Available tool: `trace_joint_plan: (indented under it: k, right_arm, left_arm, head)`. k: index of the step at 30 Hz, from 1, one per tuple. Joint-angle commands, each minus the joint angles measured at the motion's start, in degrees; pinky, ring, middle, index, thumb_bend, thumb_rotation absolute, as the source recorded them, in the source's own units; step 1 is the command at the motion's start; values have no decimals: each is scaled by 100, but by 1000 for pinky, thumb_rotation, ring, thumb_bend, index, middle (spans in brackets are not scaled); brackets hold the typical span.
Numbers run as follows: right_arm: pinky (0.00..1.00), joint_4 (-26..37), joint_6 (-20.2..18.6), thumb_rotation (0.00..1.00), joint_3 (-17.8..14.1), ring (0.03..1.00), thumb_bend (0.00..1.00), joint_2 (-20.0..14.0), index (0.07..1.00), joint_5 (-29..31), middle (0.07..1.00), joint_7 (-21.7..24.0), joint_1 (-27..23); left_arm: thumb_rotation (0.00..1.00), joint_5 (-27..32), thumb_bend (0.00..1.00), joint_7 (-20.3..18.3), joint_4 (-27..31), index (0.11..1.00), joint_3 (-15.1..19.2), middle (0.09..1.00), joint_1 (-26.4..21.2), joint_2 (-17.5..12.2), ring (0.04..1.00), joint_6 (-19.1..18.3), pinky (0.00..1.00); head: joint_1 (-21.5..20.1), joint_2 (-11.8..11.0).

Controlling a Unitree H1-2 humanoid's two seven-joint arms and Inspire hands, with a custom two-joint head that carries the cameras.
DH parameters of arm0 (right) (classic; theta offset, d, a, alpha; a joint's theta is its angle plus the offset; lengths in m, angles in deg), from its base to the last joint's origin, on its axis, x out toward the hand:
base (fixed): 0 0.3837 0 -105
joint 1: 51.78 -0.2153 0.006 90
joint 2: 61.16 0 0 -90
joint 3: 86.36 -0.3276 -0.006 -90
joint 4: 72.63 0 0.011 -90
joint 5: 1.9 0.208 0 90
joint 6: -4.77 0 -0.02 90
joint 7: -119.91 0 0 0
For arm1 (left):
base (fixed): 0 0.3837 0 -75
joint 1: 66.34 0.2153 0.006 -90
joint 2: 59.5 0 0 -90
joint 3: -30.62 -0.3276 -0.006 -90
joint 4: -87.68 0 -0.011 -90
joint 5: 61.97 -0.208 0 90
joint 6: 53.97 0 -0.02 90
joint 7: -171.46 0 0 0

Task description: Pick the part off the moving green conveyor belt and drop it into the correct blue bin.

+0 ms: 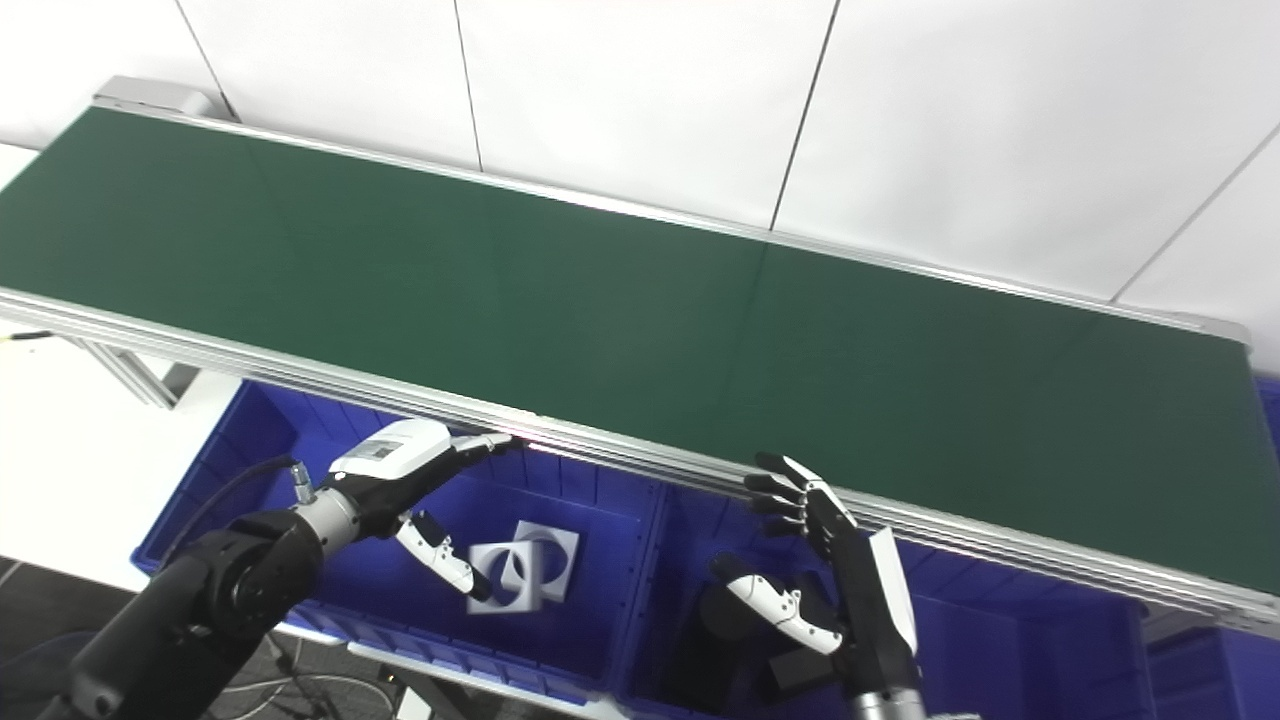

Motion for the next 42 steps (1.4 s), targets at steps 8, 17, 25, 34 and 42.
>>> trace_joint_plan:
  k: [8,17,25,34,42]
  right_arm:
    - [632,69,179,451,-1,701,664,22,816,29,757,-7,-44]
    - [630,-47,266,457,34,705,660,37,817,-25,759,-37,-37]
    - [630,-237,475,472,75,700,659,25,820,-28,755,-53,-52]
    - [635,-455,615,588,107,707,650,59,826,-9,763,-83,-60]
    - [648,-694,839,679,99,717,584,150,847,108,774,-133,-23]
  left_arm:
    - [405,257,1000,111,278,925,124,879,-44,-79,868,67,901]
    - [289,2430,1000,273,411,764,719,759,216,278,765,798,776]
    - [409,4372,1000,-402,1051,881,811,858,257,426,827,231,795]
    - [434,4921,1000,-121,1164,930,871,919,371,1040,901,279,850]
    - [584,4910,968,396,411,835,857,841,627,1926,822,1249,746]
  head:
    - [-61,-53]
    - [-389,-229]
    - [-610,-432]
    - [-858,-682]
    - [-1100,-948]
